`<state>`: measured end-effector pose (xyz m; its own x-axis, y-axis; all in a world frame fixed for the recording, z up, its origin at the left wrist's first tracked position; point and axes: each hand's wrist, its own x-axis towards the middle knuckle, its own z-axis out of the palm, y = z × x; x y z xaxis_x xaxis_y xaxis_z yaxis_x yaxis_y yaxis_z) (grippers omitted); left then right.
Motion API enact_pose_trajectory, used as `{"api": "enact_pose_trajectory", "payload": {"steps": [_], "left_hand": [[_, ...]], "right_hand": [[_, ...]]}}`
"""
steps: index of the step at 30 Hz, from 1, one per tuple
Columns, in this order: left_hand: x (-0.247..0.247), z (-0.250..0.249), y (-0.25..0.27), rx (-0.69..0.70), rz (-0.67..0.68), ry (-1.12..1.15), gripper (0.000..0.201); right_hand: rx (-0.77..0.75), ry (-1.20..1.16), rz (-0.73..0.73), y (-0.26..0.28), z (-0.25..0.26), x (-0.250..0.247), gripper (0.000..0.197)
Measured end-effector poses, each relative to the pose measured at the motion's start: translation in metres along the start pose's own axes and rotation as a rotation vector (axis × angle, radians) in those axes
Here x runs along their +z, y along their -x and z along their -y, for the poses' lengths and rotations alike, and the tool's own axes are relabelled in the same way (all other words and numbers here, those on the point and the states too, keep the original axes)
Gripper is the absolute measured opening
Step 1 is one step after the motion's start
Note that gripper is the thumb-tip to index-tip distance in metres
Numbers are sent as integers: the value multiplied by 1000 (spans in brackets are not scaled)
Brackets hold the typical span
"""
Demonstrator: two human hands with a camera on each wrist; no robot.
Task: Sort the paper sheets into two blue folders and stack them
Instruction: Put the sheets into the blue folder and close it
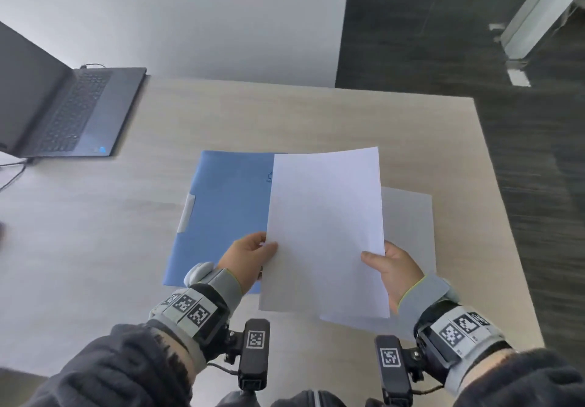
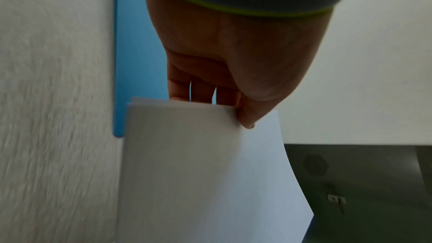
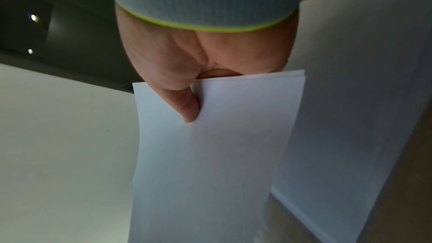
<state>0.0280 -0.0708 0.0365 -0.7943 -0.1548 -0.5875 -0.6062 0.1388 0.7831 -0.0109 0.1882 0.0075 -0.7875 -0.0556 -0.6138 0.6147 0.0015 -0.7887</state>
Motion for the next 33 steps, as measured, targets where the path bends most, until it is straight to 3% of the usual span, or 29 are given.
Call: {"api": "enact_pose_trajectory", "payload": {"steps": [12, 18, 22, 24, 28, 33], "left_hand": [[-102, 34, -25, -109, -73, 24, 22], [-148, 42, -48, -180, -11, 145, 15], [-168, 48, -62, -194, -1, 79, 19], [-179, 49, -71, -175, -46, -57, 23], [-204, 52, -90, -142, -287, -250, 16], [-212, 53, -105, -157, -255, -241, 37]], "right_hand": [[89, 49, 52, -26, -5, 100, 22], [94, 33, 27, -40, -4, 148, 20], [118, 26, 11, -45, -5, 166, 18], [129, 13, -5, -46, -5, 172, 17], [153, -19, -49, -53, -10, 183, 16], [160, -10, -82, -60, -18, 195, 15]]}}
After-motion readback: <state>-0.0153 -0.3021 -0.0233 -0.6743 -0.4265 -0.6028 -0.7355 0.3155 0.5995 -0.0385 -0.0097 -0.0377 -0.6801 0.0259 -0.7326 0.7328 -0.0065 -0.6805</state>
